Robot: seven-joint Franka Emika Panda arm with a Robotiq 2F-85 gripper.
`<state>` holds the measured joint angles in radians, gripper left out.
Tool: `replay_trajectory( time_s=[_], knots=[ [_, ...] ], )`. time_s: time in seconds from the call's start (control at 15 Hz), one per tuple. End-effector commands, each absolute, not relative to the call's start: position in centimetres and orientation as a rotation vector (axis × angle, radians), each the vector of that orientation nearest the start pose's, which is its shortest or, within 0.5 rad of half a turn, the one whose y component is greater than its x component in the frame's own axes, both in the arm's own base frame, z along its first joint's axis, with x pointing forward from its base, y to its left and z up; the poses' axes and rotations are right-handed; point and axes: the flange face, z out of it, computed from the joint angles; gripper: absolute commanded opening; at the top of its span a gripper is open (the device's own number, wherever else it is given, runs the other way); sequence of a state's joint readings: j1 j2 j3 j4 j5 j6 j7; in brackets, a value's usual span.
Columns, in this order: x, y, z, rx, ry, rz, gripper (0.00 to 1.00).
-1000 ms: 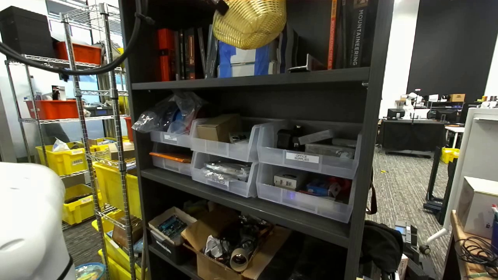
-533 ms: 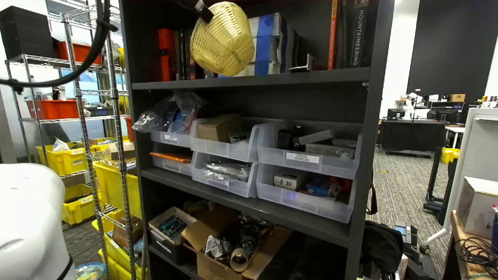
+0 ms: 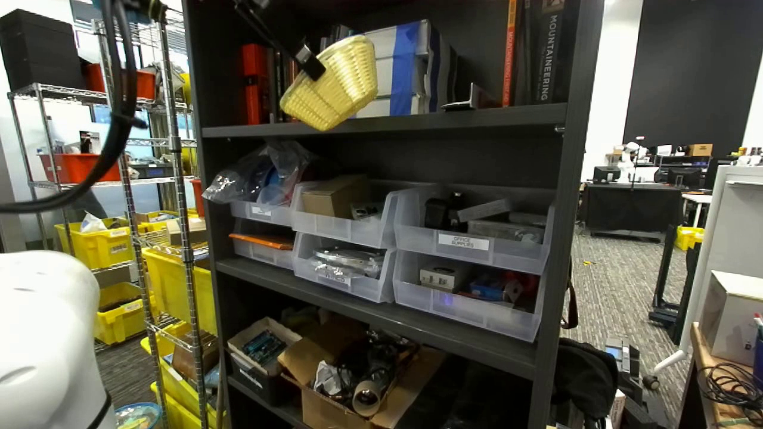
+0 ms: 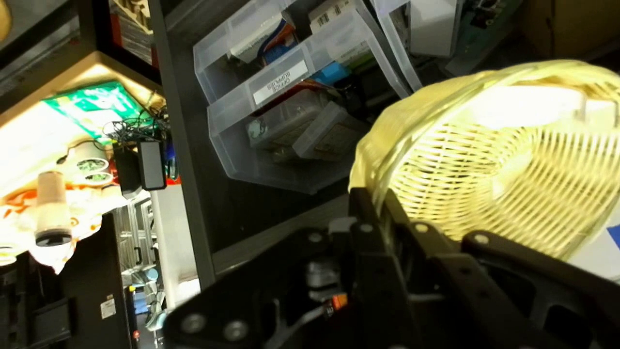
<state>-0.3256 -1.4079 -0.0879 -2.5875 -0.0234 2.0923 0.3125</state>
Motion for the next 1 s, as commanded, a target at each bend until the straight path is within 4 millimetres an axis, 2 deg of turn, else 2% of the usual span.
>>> replay_trajectory(
  time_s=[0.0, 0.2, 0.27, 0.47, 0.93],
  knots=[
    [13.4, -9.8, 66.2, -2.633, 0.934, -1.297, 0.02],
    [13.1, -10.6, 65.0, -2.625, 0.91, -1.3, 0.02],
    [14.0, -10.3, 65.7, -2.624, 0.934, -1.277, 0.07],
    [13.7, -10.6, 65.1, -2.621, 0.919, -1.276, 0.07],
    [13.7, -10.6, 65.1, -2.622, 0.917, -1.277, 0.07]
  ],
)
